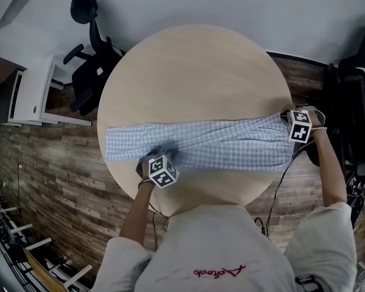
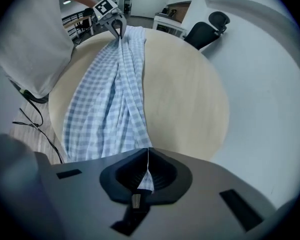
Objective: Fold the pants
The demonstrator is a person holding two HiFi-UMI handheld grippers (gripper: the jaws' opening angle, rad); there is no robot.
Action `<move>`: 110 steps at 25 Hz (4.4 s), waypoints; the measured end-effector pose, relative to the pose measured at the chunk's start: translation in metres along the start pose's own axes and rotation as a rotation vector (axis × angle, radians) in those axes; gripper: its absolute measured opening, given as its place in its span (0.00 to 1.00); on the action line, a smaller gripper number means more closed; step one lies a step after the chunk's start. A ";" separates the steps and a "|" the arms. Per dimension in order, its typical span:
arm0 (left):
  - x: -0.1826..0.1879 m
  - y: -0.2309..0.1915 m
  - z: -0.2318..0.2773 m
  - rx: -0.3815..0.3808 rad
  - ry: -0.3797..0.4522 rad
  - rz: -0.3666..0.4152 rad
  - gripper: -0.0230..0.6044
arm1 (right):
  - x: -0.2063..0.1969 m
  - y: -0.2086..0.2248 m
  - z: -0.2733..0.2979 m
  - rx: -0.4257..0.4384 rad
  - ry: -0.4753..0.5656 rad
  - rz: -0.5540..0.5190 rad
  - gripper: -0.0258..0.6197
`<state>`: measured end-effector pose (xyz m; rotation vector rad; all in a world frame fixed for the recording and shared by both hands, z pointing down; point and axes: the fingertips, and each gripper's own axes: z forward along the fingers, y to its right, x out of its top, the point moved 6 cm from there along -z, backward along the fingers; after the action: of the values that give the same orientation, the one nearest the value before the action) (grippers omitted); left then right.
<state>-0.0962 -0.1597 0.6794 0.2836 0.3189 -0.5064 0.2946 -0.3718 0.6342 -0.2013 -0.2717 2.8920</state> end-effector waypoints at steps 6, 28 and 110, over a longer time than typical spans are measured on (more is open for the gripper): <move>-0.003 0.010 -0.012 0.011 0.021 0.052 0.09 | -0.013 -0.034 -0.013 -0.066 0.017 0.082 0.09; 0.001 0.020 0.003 -0.003 -0.048 -0.010 0.09 | -0.025 0.019 0.069 0.300 -0.076 0.054 0.25; 0.083 0.199 -0.103 -0.076 0.862 -0.660 0.09 | 0.040 -0.364 -0.093 -0.526 0.939 1.647 0.09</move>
<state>0.0514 0.0069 0.5925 0.3104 1.2932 -1.0061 0.3482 0.0012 0.6112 -2.8910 -0.9864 3.2153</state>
